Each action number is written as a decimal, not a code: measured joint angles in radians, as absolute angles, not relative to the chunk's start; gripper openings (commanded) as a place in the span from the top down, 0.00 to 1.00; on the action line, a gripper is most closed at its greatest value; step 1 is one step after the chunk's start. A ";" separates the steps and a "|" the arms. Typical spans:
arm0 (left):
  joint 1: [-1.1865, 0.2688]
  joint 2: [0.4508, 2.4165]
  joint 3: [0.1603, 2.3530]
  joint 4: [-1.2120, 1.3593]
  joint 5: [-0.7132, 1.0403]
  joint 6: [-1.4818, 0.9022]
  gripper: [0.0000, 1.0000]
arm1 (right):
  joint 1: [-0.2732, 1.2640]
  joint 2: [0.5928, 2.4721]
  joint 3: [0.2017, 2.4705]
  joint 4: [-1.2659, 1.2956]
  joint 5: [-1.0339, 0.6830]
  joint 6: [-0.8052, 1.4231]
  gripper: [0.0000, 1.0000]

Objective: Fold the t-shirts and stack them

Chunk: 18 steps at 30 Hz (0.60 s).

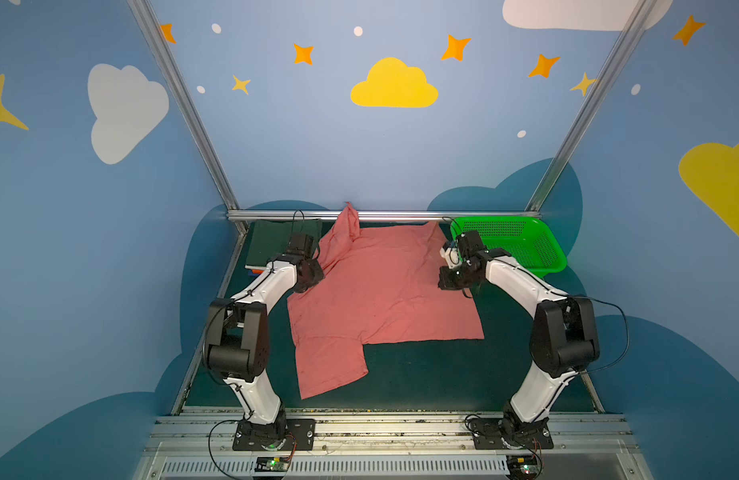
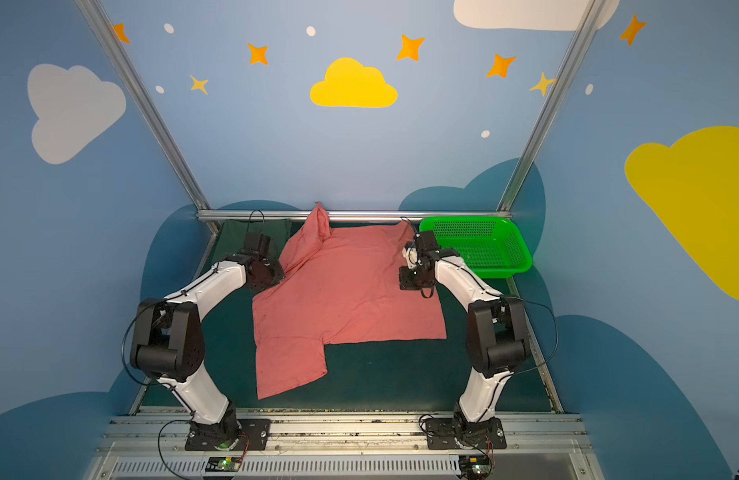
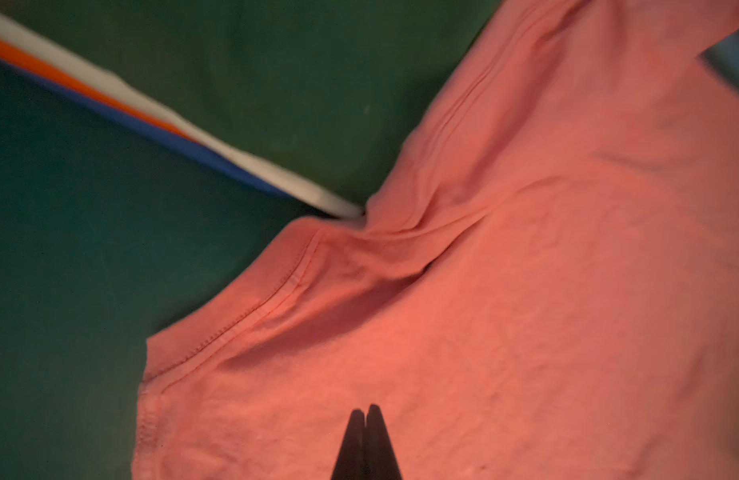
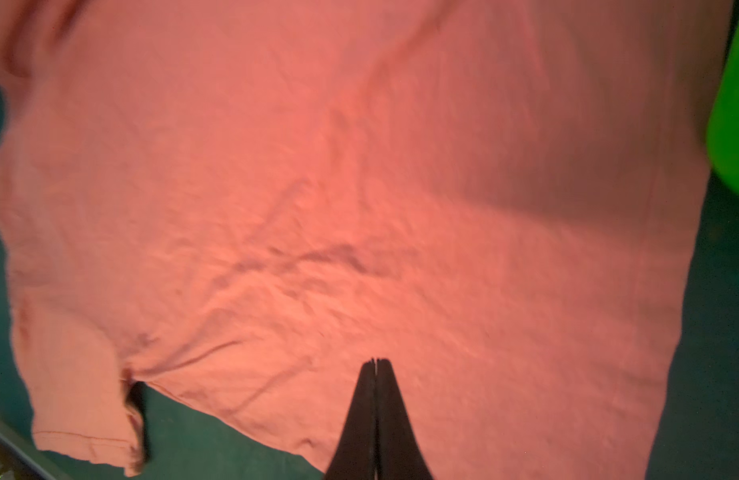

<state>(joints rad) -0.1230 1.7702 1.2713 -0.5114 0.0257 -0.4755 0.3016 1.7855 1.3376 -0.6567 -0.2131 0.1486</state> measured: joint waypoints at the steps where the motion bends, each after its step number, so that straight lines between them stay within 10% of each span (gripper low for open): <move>1: -0.123 1.781 1.270 -0.514 0.028 -0.476 0.95 | 0.301 1.785 1.316 -0.658 -0.199 0.153 1.00; 18: -0.105 1.885 1.221 -0.469 0.041 -0.495 0.95 | 0.348 1.883 1.205 -0.607 -0.004 0.258 0.93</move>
<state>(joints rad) -0.1051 1.8851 1.2205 -0.4686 0.0406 -0.4950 0.3477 1.8828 1.2049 -0.6075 -0.0040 0.2581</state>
